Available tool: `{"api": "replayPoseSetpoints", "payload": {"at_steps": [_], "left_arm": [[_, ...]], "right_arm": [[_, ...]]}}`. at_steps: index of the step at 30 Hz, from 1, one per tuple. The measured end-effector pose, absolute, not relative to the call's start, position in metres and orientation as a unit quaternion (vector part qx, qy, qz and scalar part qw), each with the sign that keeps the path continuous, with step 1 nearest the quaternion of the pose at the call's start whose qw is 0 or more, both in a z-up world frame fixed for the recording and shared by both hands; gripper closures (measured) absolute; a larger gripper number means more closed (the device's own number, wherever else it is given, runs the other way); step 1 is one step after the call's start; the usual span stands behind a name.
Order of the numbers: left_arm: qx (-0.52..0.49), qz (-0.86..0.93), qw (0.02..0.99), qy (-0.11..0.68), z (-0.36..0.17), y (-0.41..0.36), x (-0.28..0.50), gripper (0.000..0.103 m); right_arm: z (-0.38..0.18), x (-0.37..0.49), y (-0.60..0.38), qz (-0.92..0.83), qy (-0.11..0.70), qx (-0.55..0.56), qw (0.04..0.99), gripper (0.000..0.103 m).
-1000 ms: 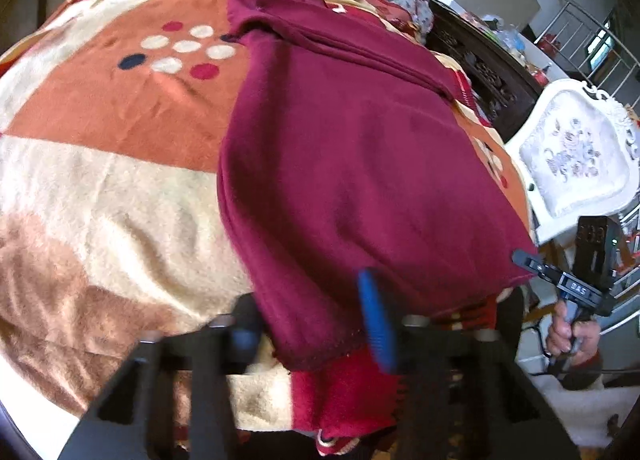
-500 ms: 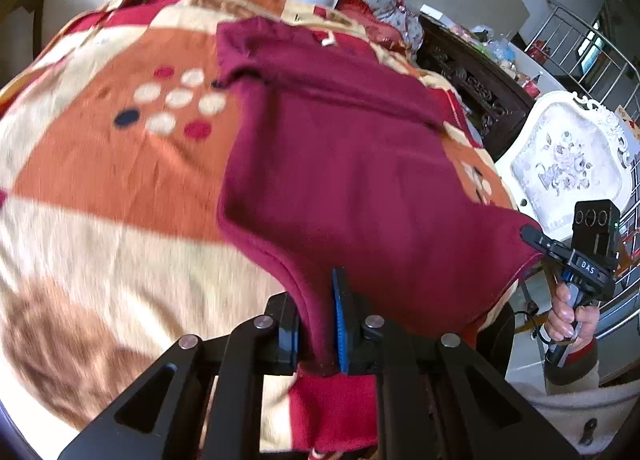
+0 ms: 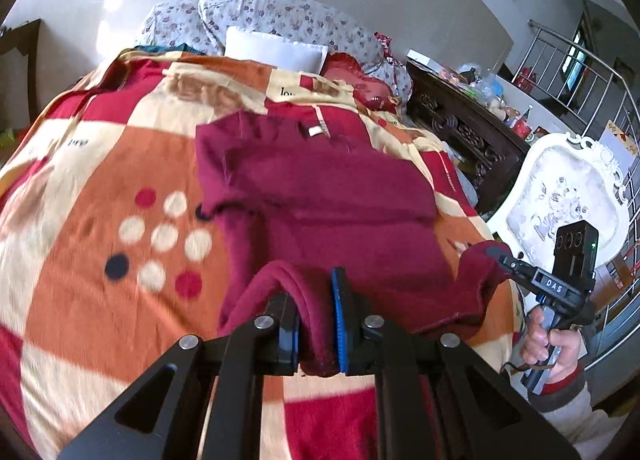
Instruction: Fold small clothes
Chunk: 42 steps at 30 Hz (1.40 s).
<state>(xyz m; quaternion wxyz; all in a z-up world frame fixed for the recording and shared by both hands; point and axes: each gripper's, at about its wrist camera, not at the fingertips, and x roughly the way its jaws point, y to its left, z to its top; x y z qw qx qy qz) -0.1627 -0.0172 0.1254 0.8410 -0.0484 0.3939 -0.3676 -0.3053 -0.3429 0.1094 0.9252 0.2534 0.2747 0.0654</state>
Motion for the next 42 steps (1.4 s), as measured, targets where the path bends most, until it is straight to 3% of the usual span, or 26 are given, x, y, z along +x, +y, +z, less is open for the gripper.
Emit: {"api": "replayPoseSetpoints", "payload": {"at_steps": [17, 26, 29, 33, 35, 36, 37, 38, 39, 42], "left_arm": [[-0.061, -0.304, 0.866, 0.391, 0.137, -0.085, 0.008, 0.093], [-0.058, -0.282, 0.862, 0.417, 0.112, -0.119, 0.080, 0.093], [-0.066, -0.284, 0.854, 0.431, 0.101, -0.128, 0.098, 0.089], [-0.074, -0.294, 0.845, 0.440, 0.097, -0.131, 0.109, 0.063], [-0.087, -0.300, 0.843, 0.438, 0.100, -0.124, 0.108, 0.060], [-0.087, -0.300, 0.844, 0.436, 0.103, -0.120, 0.107, 0.059], [-0.086, -0.297, 0.847, 0.433, 0.105, -0.117, 0.104, 0.057], [-0.085, -0.288, 0.852, 0.428, 0.107, -0.113, 0.101, 0.052], [-0.081, -0.273, 0.862, 0.420, 0.110, -0.109, 0.098, 0.040], [-0.077, -0.264, 0.873, 0.402, 0.115, -0.099, 0.085, 0.037]], "right_arm": [[0.140, -0.155, -0.410, 0.008, 0.269, 0.233, 0.935, 0.088], [0.114, -0.077, -0.439, -0.033, 0.307, 0.242, 0.920, 0.088], [0.096, -0.061, -0.457, -0.043, 0.321, 0.290, 0.900, 0.086], [0.087, -0.055, -0.477, -0.038, 0.329, 0.345, 0.878, 0.081], [0.095, -0.063, -0.484, -0.026, 0.309, 0.366, 0.878, 0.076], [0.103, -0.070, -0.487, -0.036, 0.294, 0.365, 0.883, 0.057], [0.111, -0.076, -0.488, -0.058, 0.277, 0.357, 0.890, 0.029], [0.118, -0.083, -0.489, -0.074, 0.260, 0.353, 0.896, 0.024], [0.124, -0.089, -0.490, -0.078, 0.249, 0.350, 0.900, 0.023], [0.135, -0.095, -0.477, -0.052, 0.259, 0.333, 0.905, 0.024]]}}
